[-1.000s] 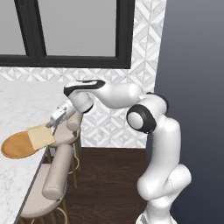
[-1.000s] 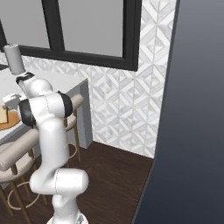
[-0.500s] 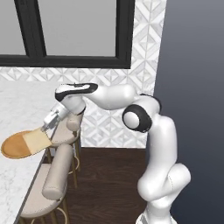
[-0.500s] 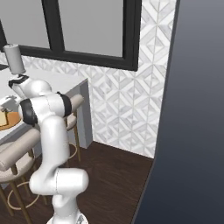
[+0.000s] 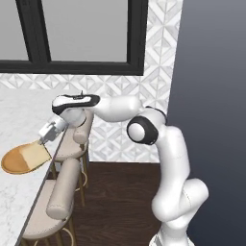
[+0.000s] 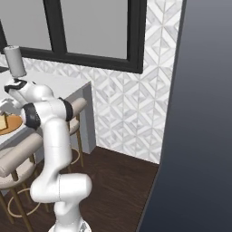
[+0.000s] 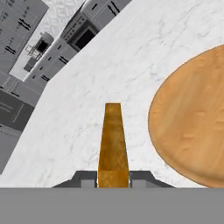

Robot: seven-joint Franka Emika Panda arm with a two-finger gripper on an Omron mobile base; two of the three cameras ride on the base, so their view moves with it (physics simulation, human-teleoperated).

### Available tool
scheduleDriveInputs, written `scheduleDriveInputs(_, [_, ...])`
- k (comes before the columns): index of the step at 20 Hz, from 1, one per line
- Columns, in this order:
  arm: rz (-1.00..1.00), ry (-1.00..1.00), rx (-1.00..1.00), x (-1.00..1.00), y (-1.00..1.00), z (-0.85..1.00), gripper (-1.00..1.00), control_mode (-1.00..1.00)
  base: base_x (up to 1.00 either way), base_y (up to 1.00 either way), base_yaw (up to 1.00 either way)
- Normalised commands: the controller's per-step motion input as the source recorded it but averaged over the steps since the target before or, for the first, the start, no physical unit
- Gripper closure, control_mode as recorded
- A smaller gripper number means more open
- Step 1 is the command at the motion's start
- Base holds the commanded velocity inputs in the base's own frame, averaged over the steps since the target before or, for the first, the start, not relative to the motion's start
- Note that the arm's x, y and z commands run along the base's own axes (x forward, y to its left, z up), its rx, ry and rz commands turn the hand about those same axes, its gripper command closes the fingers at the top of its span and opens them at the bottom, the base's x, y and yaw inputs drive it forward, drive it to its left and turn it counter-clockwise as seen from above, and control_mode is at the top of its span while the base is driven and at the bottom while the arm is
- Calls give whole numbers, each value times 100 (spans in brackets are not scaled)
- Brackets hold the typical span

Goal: Start the toaster. Once the lever pops up, take the bread to the plate on the dining counter.

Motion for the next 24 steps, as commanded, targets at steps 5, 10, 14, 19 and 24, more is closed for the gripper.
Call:
scheduleDriveInputs(5, [-2, -4, -7, 54, 6, -38, 100, -100, 0, 0, 0])
scheduleDriveInputs(10, [-7, -1, -5, 29, 36, -3, 100, -100, 0, 0, 0])
scheduleDriveInputs(14, [-5, 0, -1, 2, 26, -4, 100, -100, 0, 0, 0])
scheduleDriveInputs(19, [-4, -5, -2, 0, 0, -31, -100, -100, 0, 0, 0])
scheduleDriveInputs(24, [-5, -6, 0, 3, -9, -14, -100, -100, 0, 0, 0])
